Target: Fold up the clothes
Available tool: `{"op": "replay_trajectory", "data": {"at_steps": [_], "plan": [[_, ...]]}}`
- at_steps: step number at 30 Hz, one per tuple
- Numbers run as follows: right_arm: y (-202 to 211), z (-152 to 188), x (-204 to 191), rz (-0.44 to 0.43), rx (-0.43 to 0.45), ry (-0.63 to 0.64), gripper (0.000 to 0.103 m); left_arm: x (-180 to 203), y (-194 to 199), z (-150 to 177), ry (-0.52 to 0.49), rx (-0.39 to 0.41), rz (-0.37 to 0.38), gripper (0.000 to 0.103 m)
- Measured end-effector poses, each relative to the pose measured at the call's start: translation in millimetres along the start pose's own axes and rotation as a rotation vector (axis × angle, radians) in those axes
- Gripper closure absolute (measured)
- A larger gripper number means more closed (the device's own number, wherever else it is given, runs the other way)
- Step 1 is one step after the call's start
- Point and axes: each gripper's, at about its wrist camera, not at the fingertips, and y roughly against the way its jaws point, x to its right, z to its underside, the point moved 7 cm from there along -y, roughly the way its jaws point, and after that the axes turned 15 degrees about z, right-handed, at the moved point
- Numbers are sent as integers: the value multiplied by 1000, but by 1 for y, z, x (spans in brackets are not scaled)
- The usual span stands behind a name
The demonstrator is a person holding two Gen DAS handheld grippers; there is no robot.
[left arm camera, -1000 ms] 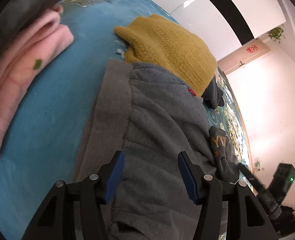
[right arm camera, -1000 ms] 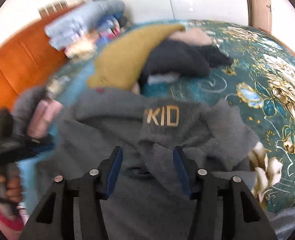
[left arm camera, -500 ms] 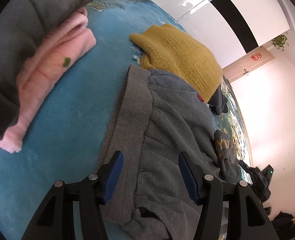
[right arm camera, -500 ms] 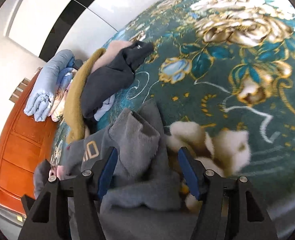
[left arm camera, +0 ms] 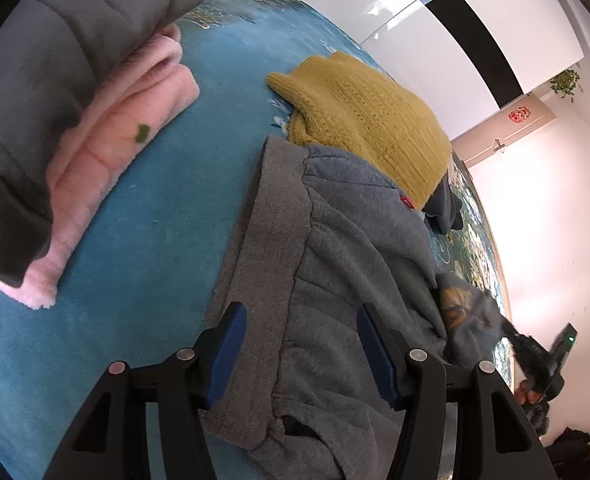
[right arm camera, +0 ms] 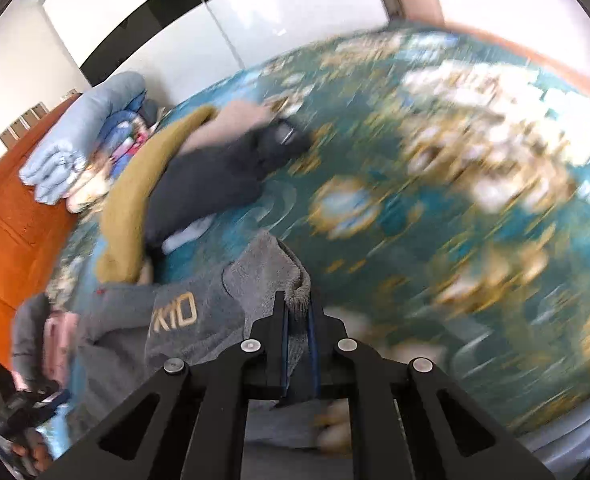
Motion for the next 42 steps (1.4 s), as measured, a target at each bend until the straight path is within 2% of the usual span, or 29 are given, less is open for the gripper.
{"op": "replay_trajectory", "data": {"at_steps": [4,7,8,9,12,16,21,25,32,35,39,42], "plan": [[24,-34,70,192,102,7,95,0,1,-4,0,13,-9,41],[35,-53,131,444,192,69,95,-2,4,-4,2,19,-23,41],[35,-55,155,528,204,87,95,-4,6,-4,4,22,-32,41],[34,-56,172,574,201,80,95,-7,8,-3,8,23,-43,41],[25,-51,231,687,174,13,95,-15,13,-2,24,24,-70,41],[4,-39,270,733,120,-30,95,-22,21,4,46,23,-92,41],[-24,-22,283,720,36,-73,95,-28,35,12,67,29,-106,41],[-22,-21,283,679,12,-110,94,-30,44,16,89,32,-101,41],[29,-26,276,526,58,-242,88,-34,50,38,111,4,-60,35],[53,-10,263,433,74,-237,72,-43,50,48,164,-7,-40,35],[76,21,247,360,66,-201,71,-47,45,58,220,-7,2,35],[84,44,239,286,26,-216,71,-36,37,66,234,-24,81,35]]}}
